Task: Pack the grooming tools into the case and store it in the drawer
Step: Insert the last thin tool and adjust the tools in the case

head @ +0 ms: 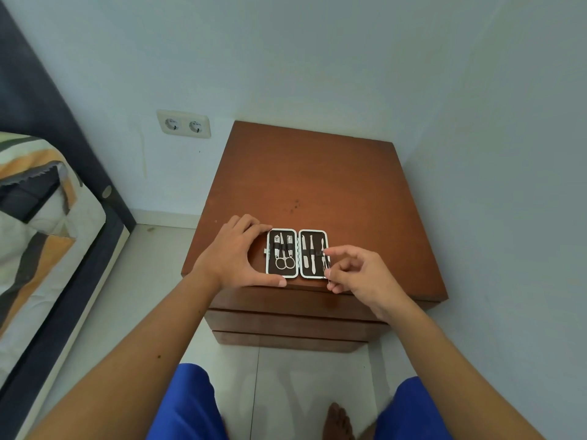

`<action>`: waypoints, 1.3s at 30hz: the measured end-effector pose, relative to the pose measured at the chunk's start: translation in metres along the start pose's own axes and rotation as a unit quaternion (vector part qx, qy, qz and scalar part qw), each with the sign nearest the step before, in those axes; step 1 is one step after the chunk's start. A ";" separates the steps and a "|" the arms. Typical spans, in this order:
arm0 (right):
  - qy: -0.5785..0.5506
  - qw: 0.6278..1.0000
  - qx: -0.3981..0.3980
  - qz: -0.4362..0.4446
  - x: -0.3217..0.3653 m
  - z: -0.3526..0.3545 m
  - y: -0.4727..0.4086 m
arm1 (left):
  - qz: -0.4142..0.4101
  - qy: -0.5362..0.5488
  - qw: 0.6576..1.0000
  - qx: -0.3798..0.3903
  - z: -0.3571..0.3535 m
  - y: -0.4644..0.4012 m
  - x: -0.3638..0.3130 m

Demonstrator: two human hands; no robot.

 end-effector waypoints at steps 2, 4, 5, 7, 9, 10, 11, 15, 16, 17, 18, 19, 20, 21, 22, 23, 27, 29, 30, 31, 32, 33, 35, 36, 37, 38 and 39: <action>0.020 1.000 -0.016 -0.012 -0.006 0.001 -0.002 | 0.002 0.001 1.000 0.004 0.000 0.000 0.001; 0.038 0.999 -0.026 -0.022 -0.010 0.002 -0.004 | 0.003 0.002 1.000 0.006 -0.001 0.000 0.000; 0.047 0.998 -0.029 -0.026 -0.011 0.002 -0.004 | 0.003 0.003 1.000 0.006 -0.001 0.000 0.000; 0.063 0.997 -0.036 -0.034 -0.012 0.002 -0.006 | 0.005 0.003 1.000 0.007 -0.001 0.000 0.001; 0.073 0.996 -0.040 -0.040 -0.012 0.002 -0.009 | 0.005 0.003 1.000 0.009 -0.002 0.000 0.001; 0.076 0.995 -0.040 -0.042 -0.013 0.002 -0.010 | 0.005 0.002 1.000 0.009 -0.002 0.000 0.001; 0.077 0.995 -0.039 -0.043 -0.013 0.002 -0.011 | 0.005 0.001 1.000 0.008 -0.001 0.000 0.001; 0.080 0.995 -0.039 -0.046 -0.013 0.003 -0.012 | 0.004 -0.003 1.000 0.007 -0.002 0.000 0.001; 0.082 0.995 -0.040 -0.046 -0.012 0.002 -0.012 | 0.004 -0.004 1.000 0.008 -0.002 0.000 0.001; 0.085 0.995 -0.041 -0.044 -0.011 0.002 -0.012 | 0.004 -0.005 1.000 0.009 -0.002 0.000 0.001; 0.088 0.994 -0.042 -0.042 -0.010 0.002 -0.012 | 0.003 -0.004 1.000 0.009 -0.002 0.000 0.001; 0.091 0.994 -0.042 -0.041 -0.008 0.001 -0.012 | 0.002 -0.003 1.000 0.009 -0.002 0.000 0.001; 0.096 0.994 -0.043 -0.041 -0.007 0.001 -0.012 | 0.002 -0.002 1.000 0.010 -0.002 -0.001 0.001; 0.101 0.993 -0.045 -0.041 -0.006 0.001 -0.011 | 0.003 0.000 1.000 0.011 -0.003 -0.001 0.001; 0.109 0.992 -0.048 -0.041 -0.004 0.002 -0.011 | 0.005 0.000 1.000 0.012 -0.003 -0.001 0.001; 0.120 0.991 -0.050 -0.040 -0.002 0.002 -0.010 | 0.005 0.000 1.000 0.011 -0.003 -0.001 0.002; 0.212 0.976 -0.043 -0.028 0.006 -0.001 -0.008 | -0.002 -0.001 1.000 0.001 -0.002 0.000 0.001; 0.287 0.957 -0.026 -0.017 0.013 -0.004 -0.007 | -0.002 -0.002 1.000 0.001 -0.002 0.000 0.001; 0.324 0.946 -0.014 -0.012 0.016 -0.005 -0.007 | -0.002 -0.002 1.000 0.001 -0.002 0.000 0.001; 0.355 0.935 0.002 -0.009 0.019 -0.006 -0.008 | -0.002 -0.002 1.000 0.001 -0.002 0.000 0.001; 0.377 0.926 0.020 -0.011 0.020 -0.007 -0.008 | -0.001 -0.002 1.000 0.002 -0.002 0.000 0.001; 0.390 0.920 0.040 -0.014 0.021 -0.009 -0.009 | -0.001 -0.001 1.000 0.003 -0.002 0.000 0.001; 0.397 0.915 0.072 -0.016 0.022 -0.010 -0.010 | 0.000 0.001 1.000 0.003 -0.002 0.000 0.001; 0.399 0.913 0.082 -0.014 0.023 -0.010 -0.010 | 0.000 0.002 1.000 0.004 -0.002 0.000 0.001; 0.403 0.911 0.088 -0.010 0.023 -0.010 -0.010 | 0.001 0.002 1.000 0.004 -0.002 0.000 0.001; 0.406 0.910 0.090 -0.004 0.024 -0.009 -0.011 | 0.001 0.001 1.000 0.004 -0.002 0.000 0.002; 0.407 0.909 0.088 0.004 0.025 -0.009 -0.011 | 0.001 0.000 1.000 0.004 -0.002 0.000 0.002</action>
Point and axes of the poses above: each hand's wrist, its own y-axis away from the middle knuckle, its own z-axis out of the back of the hand, x = y × z, the point moved 10 cm from there along -y, towards the middle knuckle, and after that the axes turned 10 degrees about x, right-handed, at the moved point
